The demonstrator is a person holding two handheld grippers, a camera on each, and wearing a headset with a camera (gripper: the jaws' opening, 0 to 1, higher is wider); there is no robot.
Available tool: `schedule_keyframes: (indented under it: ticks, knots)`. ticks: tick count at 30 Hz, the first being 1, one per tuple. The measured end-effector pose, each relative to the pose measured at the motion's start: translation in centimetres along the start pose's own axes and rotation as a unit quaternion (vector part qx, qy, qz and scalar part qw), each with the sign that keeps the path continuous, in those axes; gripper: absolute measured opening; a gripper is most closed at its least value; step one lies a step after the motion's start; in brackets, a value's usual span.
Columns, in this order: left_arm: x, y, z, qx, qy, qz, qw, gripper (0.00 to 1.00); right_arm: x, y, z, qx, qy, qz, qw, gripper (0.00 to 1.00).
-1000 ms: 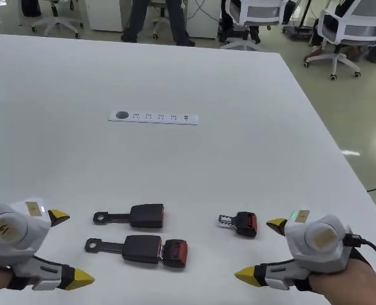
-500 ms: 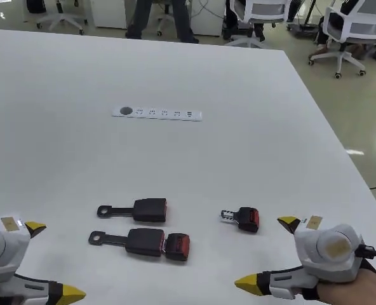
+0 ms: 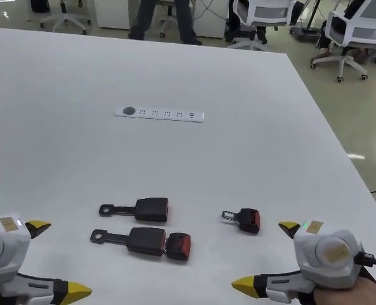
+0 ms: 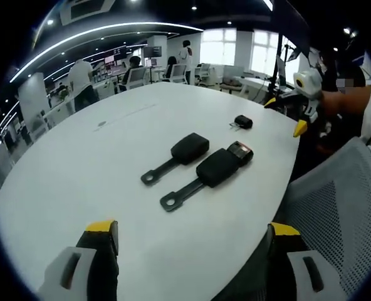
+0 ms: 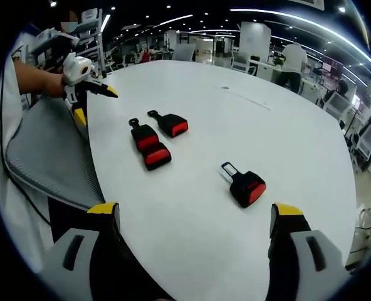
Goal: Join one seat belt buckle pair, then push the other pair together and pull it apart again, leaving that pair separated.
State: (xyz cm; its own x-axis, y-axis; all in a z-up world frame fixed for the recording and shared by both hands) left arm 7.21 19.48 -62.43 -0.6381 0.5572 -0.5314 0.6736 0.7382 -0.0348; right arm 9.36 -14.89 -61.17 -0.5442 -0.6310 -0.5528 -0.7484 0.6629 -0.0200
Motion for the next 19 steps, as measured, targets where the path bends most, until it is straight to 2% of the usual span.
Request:
schedule_keyframes:
  ticks: [9, 14, 16, 19]
  knots:
    - [0.04, -0.48, 0.20, 0.003, 0.003, 0.003, 1.0000, 1.00, 0.01, -0.14, -0.11, 0.004, -0.003, 0.010, 0.9999, 0.99]
    - [-0.29, -0.66, 0.43, 0.010, -0.006, -0.001, 0.9999, 0.99, 0.32, -0.25, -0.02, 0.008, 0.003, 0.012, 0.9999, 0.99]
    - [-0.37, -0.75, 0.41, 0.013, -0.010, -0.005, 0.9999, 1.00, 0.34, -0.32, -0.03, 0.008, 0.003, 0.023, 0.9997, 0.99]
    - [-0.58, -0.83, 0.41, 0.015, -0.015, -0.008, 0.9997, 1.00, -0.08, -0.36, 0.00, 0.001, -0.012, 0.049, 0.9987, 0.99]
Point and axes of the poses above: the centre of the closed fingertips' face, and the gripper's own axes: z roughly forward along the fingers, y roughly to its left, x roughly out of its underside, the point moved 2 cm from there along -z, roughly backward along the fingers, and after that the axes turned 14 degrees about y, right-handed, at the moved point
